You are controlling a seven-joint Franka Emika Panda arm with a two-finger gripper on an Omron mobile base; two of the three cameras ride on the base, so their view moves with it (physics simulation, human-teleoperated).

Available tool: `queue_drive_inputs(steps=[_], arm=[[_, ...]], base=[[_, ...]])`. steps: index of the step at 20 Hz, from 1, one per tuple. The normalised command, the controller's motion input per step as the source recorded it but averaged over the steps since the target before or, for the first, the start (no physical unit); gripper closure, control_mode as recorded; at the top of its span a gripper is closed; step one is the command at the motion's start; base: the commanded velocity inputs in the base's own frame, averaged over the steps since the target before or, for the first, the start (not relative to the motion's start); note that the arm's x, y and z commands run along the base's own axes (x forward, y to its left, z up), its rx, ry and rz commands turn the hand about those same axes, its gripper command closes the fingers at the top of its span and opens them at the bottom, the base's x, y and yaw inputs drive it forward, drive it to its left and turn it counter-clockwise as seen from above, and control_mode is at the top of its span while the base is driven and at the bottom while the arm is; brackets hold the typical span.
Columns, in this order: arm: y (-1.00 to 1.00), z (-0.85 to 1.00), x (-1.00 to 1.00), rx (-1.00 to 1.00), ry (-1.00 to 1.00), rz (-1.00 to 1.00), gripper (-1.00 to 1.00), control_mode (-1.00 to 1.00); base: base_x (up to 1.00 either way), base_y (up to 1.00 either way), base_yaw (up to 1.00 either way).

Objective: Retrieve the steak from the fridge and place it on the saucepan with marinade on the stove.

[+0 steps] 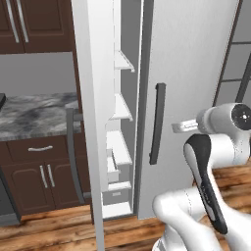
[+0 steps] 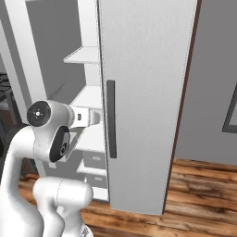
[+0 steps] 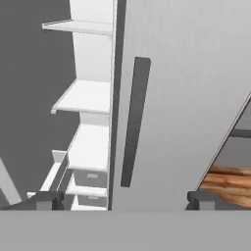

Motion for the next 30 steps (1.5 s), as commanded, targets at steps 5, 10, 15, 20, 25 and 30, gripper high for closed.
queue_drive_inputs(steps=[5, 10, 15, 20, 25, 30], arm=[[-0.12, -0.2, 0.37, -0.08, -0.12, -0.21, -1.0, -1.0], [-0.02, -0.17, 0.46, 0.04, -0.08, -0.03, -1.0, -1.0], [0.0, -0.14, 0.49, 0.09, 0.03, 0.11, -1.0, -1.0], [-0.02, -0.14, 0.57, 0.05, 0.13, 0.18, -1.0, -1.0], [0.0, -0.25, 0.81, 0.02, 0.09, 0.17, -1.0, -1.0], [0.0, -0.26, 0.81, 0.0, 0.0, 0.04, -1.0, -1.0]], base=[[0.0, 0.0, 0.0], [0.0, 0.0, 0.0], [0.0, 0.0, 0.0], [0.0, 0.0, 0.0], [0.0, 0.0, 0.0], [0.0, 0.0, 0.0]])
